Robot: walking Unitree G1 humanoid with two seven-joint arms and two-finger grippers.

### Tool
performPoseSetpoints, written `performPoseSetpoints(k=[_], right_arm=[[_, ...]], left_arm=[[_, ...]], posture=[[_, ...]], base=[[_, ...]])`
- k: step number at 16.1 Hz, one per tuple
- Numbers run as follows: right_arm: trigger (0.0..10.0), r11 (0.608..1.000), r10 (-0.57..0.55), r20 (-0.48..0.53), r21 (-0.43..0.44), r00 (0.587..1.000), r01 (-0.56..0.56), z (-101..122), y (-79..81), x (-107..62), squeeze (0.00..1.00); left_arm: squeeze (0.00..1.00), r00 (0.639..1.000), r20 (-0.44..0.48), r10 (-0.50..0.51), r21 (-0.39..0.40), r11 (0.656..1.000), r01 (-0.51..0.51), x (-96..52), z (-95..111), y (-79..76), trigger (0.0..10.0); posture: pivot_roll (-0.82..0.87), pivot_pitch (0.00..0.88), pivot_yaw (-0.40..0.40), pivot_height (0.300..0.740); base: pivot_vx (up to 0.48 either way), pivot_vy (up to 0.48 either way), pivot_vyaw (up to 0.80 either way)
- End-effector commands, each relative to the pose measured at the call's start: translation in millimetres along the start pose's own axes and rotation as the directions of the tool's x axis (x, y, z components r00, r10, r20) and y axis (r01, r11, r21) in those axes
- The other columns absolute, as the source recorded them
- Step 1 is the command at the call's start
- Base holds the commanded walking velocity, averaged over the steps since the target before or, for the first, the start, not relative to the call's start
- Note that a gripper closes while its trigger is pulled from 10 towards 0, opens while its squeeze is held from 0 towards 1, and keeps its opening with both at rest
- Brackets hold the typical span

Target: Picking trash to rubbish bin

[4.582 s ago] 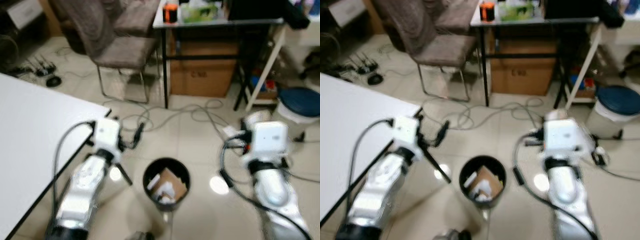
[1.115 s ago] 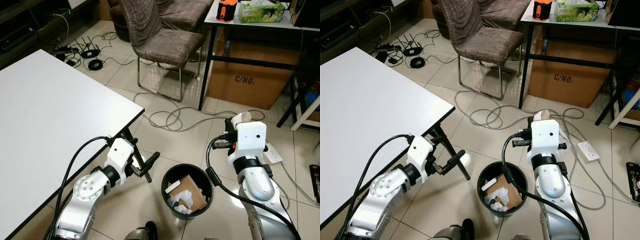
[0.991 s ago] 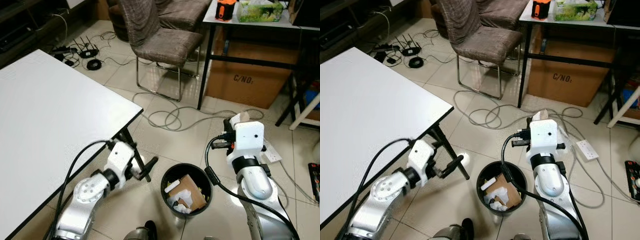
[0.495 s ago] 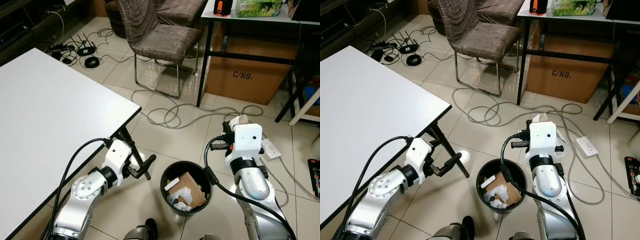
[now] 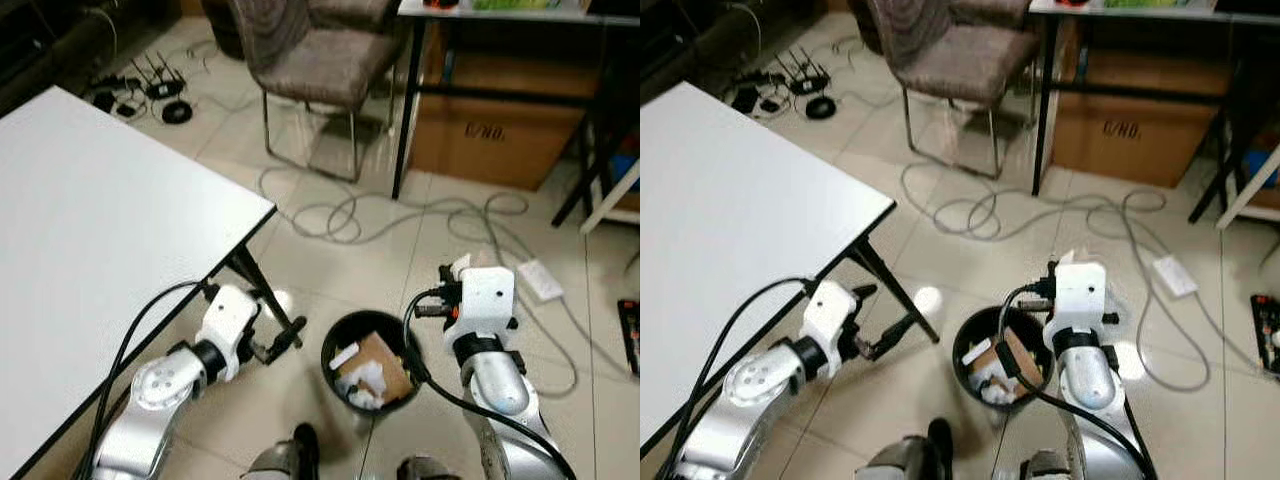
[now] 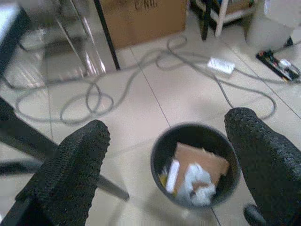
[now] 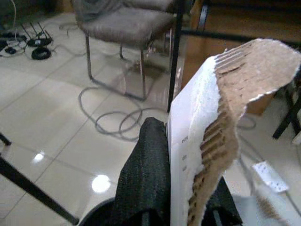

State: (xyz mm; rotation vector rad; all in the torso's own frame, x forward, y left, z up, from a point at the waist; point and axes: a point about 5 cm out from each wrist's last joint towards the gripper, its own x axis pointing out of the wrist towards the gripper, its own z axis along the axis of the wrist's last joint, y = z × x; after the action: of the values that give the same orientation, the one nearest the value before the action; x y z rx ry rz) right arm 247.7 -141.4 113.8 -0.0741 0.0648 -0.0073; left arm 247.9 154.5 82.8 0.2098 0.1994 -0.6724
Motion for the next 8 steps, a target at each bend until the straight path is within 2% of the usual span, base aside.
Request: performPoseSetpoints(k=[1, 3, 5, 8], right_arm=[[10.0, 1.0, 0.008, -0.022, 0.02, 1.0, -0.007, -6, 5.6, -2.7, 0.0], [10.0, 0.999, 0.004, -0.068, 0.039, 0.998, -0.001, -19, 6.1, -0.4, 0.0], [10.0, 0.999, 0.013, -0.078, 0.034, 0.997, -0.01, -22, 7.3, 1.5, 0.0], [10.0, 0.999, 0.024, -0.1, 0.024, 0.995, -0.022, -31, 7.7, 12.4, 0.0]], left_arm=[[0.0, 0.999, -0.032, -0.005, 0.003, 1.0, 0.005, -9.8, -4, 0.5, 10.0], [0.0, 0.998, -0.057, -0.021, 0.0, 1.0, 0.021, -15.4, -6, -4.8, 10.0], [0.0, 0.998, -0.057, -0.023, 0.0, 1.0, 0.023, -17.3, -5, -5.7, 10.0], [0.0, 0.997, -0.077, -0.01, 0.006, 1.0, 0.011, -31.4, -2, -5.5, 10.0]], posture=[[0.0, 0.333, 0.163, 0.74], [0.02, 0.375, 0.177, 0.74], [0.03, 0.39, 0.18, 0.74], [0.08, 0.428, 0.19, 0.74]], base=[[0.0, 0.0, 0.0], [0.0, 0.0, 0.0], [0.0, 0.0, 0.0], [0.0, 0.0, 0.0]])
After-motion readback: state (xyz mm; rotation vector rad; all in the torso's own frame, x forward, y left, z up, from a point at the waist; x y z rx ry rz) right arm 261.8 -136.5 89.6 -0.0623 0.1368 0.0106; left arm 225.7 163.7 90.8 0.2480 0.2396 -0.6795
